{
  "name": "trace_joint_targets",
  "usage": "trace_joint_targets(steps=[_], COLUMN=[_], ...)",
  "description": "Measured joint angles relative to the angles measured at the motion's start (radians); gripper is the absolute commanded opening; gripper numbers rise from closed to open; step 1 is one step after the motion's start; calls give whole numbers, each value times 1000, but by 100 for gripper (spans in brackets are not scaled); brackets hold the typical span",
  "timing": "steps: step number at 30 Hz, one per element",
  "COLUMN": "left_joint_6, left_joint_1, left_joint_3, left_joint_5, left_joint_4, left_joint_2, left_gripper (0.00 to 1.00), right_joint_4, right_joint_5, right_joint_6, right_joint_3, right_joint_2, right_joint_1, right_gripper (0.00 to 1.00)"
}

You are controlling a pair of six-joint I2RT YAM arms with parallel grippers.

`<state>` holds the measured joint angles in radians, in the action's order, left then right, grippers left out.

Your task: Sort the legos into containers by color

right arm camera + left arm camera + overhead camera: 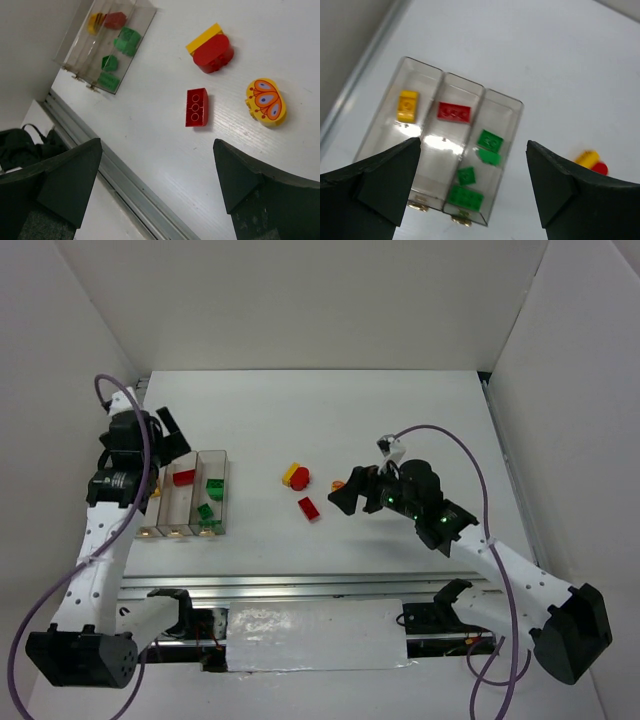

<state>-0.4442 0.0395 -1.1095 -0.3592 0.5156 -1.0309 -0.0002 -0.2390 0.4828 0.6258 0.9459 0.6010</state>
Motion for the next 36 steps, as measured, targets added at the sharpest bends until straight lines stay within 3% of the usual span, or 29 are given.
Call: trace_joint_targets(steps=[3,8,15,20,23,28,36], left_joint_6=[8,34,53,49,49,50,52], left_joint_1=[-100,-119,-183,-187,-190,-194,-196], left_joint_3=[11,134,168,188,189,190,190], left_joint_5=[69,214,364,380,380,381,387], left_joint_4=[25,35,35,32,32,31,34], left_joint_2=[24,107,164,217,229,230,180], left_gripper=[99,99,99,100,100,100,99], right_joint_4=[-31,-66,-205,-263,-276,-309,-320], right_joint_5=[55,140,267,335,325,302,283], right_joint_6=[32,97,87,-3,-90,-209,-280], right_joint_3=[34,70,234,292,306,457,490], right_joint_2=[21,58,314,452,504,689,850], right_joint_1=[0,0,2,3,3,3,-5], right_gripper=[100,100,94,91,84,79,61])
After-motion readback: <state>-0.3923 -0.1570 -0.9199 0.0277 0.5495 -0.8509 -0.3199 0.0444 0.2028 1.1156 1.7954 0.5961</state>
